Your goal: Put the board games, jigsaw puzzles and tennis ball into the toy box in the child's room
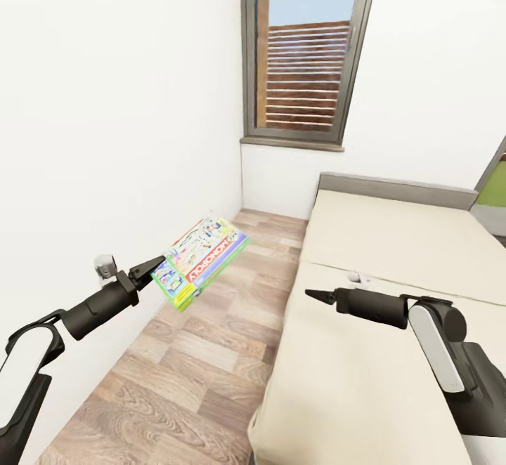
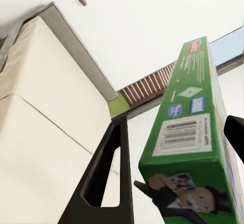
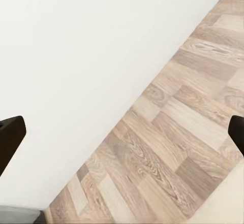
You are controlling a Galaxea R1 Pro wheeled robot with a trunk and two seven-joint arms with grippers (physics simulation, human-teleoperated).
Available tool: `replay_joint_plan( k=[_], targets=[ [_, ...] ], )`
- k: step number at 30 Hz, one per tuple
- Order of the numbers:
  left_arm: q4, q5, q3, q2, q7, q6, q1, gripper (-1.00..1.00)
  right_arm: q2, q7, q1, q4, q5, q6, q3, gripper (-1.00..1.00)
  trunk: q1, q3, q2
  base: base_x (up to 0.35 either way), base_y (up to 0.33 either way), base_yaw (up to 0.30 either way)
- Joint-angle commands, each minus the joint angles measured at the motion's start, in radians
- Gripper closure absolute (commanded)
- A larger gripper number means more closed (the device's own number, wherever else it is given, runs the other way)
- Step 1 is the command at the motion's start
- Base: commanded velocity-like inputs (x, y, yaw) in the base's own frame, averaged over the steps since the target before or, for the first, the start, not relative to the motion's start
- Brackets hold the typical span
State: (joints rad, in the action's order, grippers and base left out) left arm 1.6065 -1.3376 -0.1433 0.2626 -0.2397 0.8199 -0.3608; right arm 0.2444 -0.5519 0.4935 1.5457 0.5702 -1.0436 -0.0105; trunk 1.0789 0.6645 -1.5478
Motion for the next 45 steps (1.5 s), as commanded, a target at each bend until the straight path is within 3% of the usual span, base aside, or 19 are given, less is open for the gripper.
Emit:
replay_joint_plan(
  k=[1, 45],
  targets=[
    [0.0, -0.003, -0.001, 0.0, -0.003, 0.006, -0.001, 1.0, 0.0, -0.008, 0.0, 0.001, -0.007, -0.004, -0.001, -1.0, -0.004, -0.002, 0.007, 0.0, 0.0, 0.293],
    [0.0, -0.003, 0.0, -0.002, -0.006, 0.007, -0.001, 1.0, 0.004, -0.008, 0.001, 0.004, -0.007, -0.004, 0.027, -1.0, -0.173, -0.14, 0.315, 0.0, 0.0, 0.293]
  ],
)
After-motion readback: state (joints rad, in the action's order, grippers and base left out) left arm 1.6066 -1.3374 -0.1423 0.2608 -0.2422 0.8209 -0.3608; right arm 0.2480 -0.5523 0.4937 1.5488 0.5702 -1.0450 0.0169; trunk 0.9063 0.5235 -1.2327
